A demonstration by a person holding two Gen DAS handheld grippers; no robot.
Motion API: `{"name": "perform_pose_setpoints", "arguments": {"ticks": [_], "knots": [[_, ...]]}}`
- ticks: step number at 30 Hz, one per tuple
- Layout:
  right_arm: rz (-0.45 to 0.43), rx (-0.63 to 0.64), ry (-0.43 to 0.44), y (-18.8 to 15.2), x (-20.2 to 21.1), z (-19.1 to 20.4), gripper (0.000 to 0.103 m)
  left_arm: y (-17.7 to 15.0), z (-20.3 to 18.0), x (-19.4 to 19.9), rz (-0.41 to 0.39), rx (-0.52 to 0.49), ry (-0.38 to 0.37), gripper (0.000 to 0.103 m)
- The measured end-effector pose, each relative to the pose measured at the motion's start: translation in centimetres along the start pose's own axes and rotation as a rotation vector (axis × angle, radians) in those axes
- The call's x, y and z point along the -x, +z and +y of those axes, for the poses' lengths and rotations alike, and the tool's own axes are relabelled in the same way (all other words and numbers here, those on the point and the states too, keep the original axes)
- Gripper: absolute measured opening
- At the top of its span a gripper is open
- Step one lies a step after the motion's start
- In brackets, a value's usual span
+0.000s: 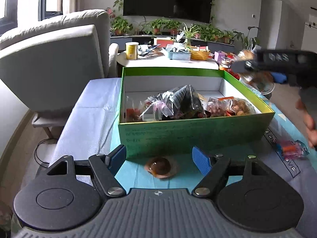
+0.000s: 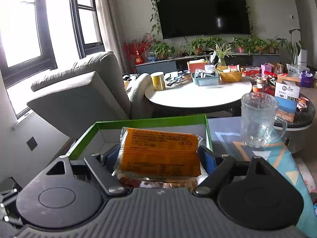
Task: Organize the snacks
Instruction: 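Move both tools back toward the remaining snacks on the cloth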
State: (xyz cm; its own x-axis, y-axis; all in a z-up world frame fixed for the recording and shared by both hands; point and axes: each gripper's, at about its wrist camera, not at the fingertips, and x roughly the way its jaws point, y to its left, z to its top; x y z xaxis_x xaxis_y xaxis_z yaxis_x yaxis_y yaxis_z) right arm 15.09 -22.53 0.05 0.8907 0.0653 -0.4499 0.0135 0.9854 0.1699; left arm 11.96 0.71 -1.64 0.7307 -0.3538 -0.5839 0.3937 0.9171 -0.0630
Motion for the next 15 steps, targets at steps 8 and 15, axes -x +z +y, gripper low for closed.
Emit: {"name": "perform_pose_setpoints", "arguments": {"ticks": [8, 15], "knots": [[0.033, 0.059, -0.011, 0.2, -2.7, 1.3, 0.090, -0.8, 0.3, -0.9, 0.052, 0.016, -0.013, 0.071], [0.052, -0.002, -0.015, -0.9, -2.7, 0.0, 0.101, -1.2, 0.0, -2.9, 0.099, 0.008, -0.003, 0.071]]}}
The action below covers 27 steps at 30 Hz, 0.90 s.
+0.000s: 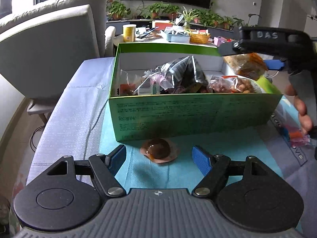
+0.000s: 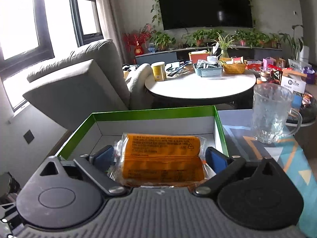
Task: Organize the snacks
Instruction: 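Move both tools back toward the remaining snacks on the cloth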
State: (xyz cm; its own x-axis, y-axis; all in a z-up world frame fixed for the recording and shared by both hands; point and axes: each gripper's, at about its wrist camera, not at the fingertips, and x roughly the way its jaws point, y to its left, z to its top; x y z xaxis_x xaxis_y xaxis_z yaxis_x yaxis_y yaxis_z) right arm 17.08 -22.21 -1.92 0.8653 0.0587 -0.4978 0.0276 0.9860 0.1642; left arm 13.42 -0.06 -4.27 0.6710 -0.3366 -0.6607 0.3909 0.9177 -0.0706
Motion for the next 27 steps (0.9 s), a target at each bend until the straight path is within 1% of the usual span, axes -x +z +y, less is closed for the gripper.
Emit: {"name": "perform_pose_setpoints", "arguments": {"ticks": [4, 7, 10, 11, 13, 14, 15, 16, 19, 21, 23, 25, 27], "knots": [[-0.029, -0.012, -0.012, 0.3, -0.1, 0.0, 0.101, 0.2, 0.0, -0.6, 0.015, 0.027, 0.004, 0.071], [-0.032, 0.006, -0.014, 0.2, 0.2, 0.2, 0.101, 0.1, -0.4, -1.2, 0.025, 0.007, 0.020, 0.072], [-0.043, 0.021, -0.029, -0.3, 1.2, 0.0, 0.101, 0.1, -0.9, -1.6, 0.006, -0.017, 0.044, 0.072], [-0.049, 0.019, -0.031, -0.5, 1.7, -0.3, 0.101, 0.1, -1.1, -1.7, 0.004, -0.025, 0.050, 0.070], [-0.058, -0.003, -0.039, -1.0, 2.8, -1.2, 0.101, -0.1, -1.4, -1.6, -0.008, -0.051, 0.053, 0.058], [-0.059, -0.017, -0.042, -1.2, 3.1, -1.6, 0.101, -0.1, -1.6, -1.5, -0.016, -0.065, 0.043, 0.044], [-0.058, -0.032, -0.048, -1.5, 3.5, -2.2, 0.101, -0.1, -1.7, -1.3, -0.021, -0.073, 0.029, 0.037], [-0.052, -0.048, -0.060, -1.6, 3.6, -2.7, 0.101, -0.2, -1.8, -1.2, -0.023, -0.081, 0.023, 0.035], [-0.052, -0.095, -0.093, -2.2, 4.4, -4.1, 0.101, -0.2, -1.6, -0.6, -0.014, -0.070, 0.004, 0.034], [-0.060, -0.101, -0.108, -2.7, 5.1, -4.8, 0.101, -0.2, -1.4, -0.2, -0.017, -0.045, -0.007, 0.034], [-0.073, -0.094, -0.142, -3.4, 5.9, -5.7, 0.101, -0.2, -1.3, 0.3, -0.026, -0.032, -0.007, 0.034], [-0.049, -0.073, -0.174, -4.1, 6.2, -6.9, 0.101, -0.2, -1.5, 0.7, -0.037, -0.038, -0.004, 0.034], [-0.005, -0.038, -0.185, -5.1, 6.4, -7.9, 0.101, -0.2, -1.6, 0.9, -0.042, -0.041, -0.008, 0.034]]}}
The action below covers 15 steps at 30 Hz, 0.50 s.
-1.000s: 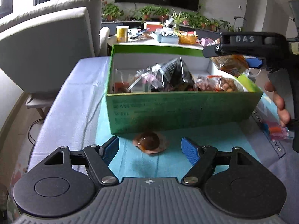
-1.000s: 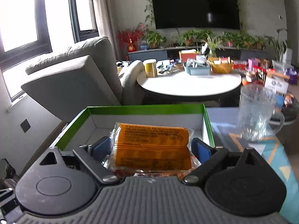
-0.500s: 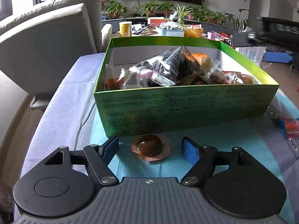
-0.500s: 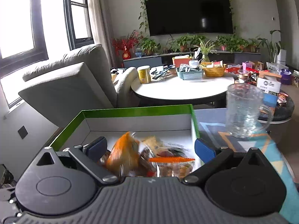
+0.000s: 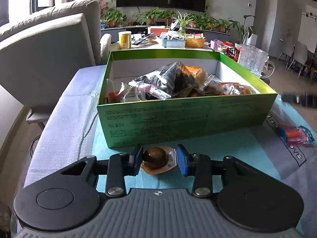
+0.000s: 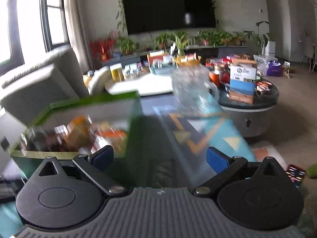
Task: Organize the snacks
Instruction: 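Move both tools back toward the remaining snacks on the cloth, then grasp the brown candy with the left tool while the right tool grasps the pink packet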
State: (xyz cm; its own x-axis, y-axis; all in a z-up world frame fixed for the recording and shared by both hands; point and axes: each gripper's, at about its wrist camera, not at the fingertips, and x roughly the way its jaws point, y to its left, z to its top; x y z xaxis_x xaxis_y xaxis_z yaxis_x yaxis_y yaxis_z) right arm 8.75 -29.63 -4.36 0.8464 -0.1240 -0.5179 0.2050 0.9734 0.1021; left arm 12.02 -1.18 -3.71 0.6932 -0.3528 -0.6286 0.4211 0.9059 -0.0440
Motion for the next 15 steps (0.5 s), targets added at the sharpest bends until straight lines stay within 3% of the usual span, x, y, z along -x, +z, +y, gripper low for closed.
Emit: {"name": "perform_pose_setpoints", "arguments": {"ticks": [4, 11, 15], "knots": [[0.049, 0.060, 0.044, -1.4, -0.2, -1.3, 0.101, 0.2, -0.2, -0.1, 0.002, -0.004, -0.005, 0.034], [0.179, -0.062, 0.176, -1.6, -2.5, -3.3, 0.100, 0.3, -0.6, 0.7, -0.013, -0.003, 0.010, 0.034], [0.215, 0.005, 0.214, -2.5, -1.1, -2.3, 0.100, 0.0, -0.4, 1.0, -0.005, 0.021, 0.027, 0.034]]}}
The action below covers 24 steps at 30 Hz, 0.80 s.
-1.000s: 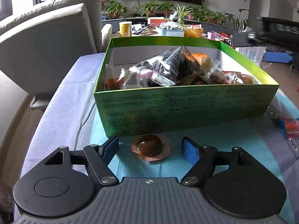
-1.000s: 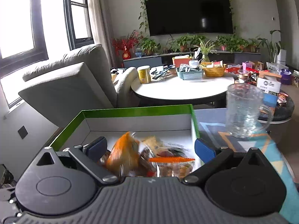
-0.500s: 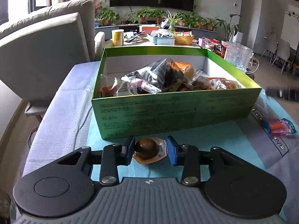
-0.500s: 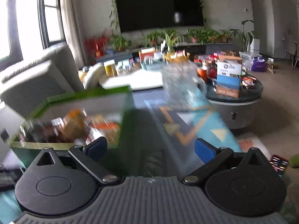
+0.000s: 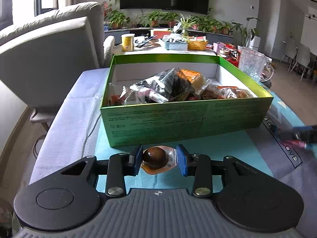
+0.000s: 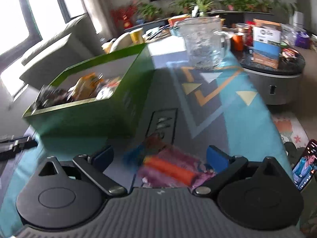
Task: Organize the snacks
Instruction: 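Grasp the brown candy with the left tool while the right tool grasps the pink packet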
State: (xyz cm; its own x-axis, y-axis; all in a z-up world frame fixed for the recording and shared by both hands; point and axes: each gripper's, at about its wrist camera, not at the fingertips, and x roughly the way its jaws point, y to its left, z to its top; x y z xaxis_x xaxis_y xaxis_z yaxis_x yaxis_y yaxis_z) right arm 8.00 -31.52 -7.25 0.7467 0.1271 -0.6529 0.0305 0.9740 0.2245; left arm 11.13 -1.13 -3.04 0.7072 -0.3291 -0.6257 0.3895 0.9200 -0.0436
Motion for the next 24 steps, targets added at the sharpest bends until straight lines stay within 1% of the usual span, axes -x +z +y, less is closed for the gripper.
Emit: {"name": "perform_pose_setpoints", "arguments": {"ticks": [4, 6, 9, 11, 13, 14, 17, 19, 21, 22, 23, 24], "knots": [[0.046, 0.071, 0.064, -1.6, 1.4, 1.6, 0.100, -0.1, 0.0, 0.1, 0.005, 0.017, 0.000, 0.034], [0.047, 0.105, 0.077, -2.3, 1.9, 2.6, 0.100, 0.0, -0.2, 0.4, -0.003, 0.008, -0.005, 0.034], [0.030, 0.130, -0.017, -2.6, 1.5, 3.3, 0.100, 0.1, -0.4, 0.8, -0.019, 0.001, -0.012, 0.034], [0.006, 0.078, -0.100, -2.3, 1.0, 3.2, 0.100, 0.1, -0.4, 1.1, -0.026, -0.002, -0.017, 0.034], [-0.017, 0.011, -0.143, -1.8, 0.5, 3.1, 0.100, 0.1, -0.4, 1.1, -0.026, -0.001, -0.010, 0.034], [-0.018, 0.001, -0.163, -1.7, 0.2, 3.3, 0.100, 0.1, -0.3, 1.2, -0.027, 0.002, -0.008, 0.034], [-0.010, 0.031, -0.228, -1.7, -0.5, 4.3, 0.100, 0.1, 0.1, 1.4, -0.036, 0.010, -0.006, 0.034], [-0.012, 0.080, -0.264, -2.1, -0.8, 5.0, 0.096, 0.1, 0.3, 1.5, -0.039, 0.011, -0.004, 0.034], [-0.024, 0.082, -0.251, -2.3, -0.2, 5.1, 0.084, 0.1, 0.6, 1.4, -0.036, 0.018, -0.004, 0.034], [-0.027, 0.085, -0.250, -2.4, 0.0, 5.1, 0.080, 0.1, 0.7, 1.4, -0.034, 0.021, -0.004, 0.034], [-0.030, 0.085, -0.249, -2.4, 0.2, 5.0, 0.071, 0.1, 0.7, 1.4, -0.033, 0.024, -0.003, 0.034], [-0.032, 0.085, -0.249, -2.4, 0.5, 4.8, 0.065, 0.1, 0.8, 1.4, -0.033, 0.026, -0.003, 0.034]]}}
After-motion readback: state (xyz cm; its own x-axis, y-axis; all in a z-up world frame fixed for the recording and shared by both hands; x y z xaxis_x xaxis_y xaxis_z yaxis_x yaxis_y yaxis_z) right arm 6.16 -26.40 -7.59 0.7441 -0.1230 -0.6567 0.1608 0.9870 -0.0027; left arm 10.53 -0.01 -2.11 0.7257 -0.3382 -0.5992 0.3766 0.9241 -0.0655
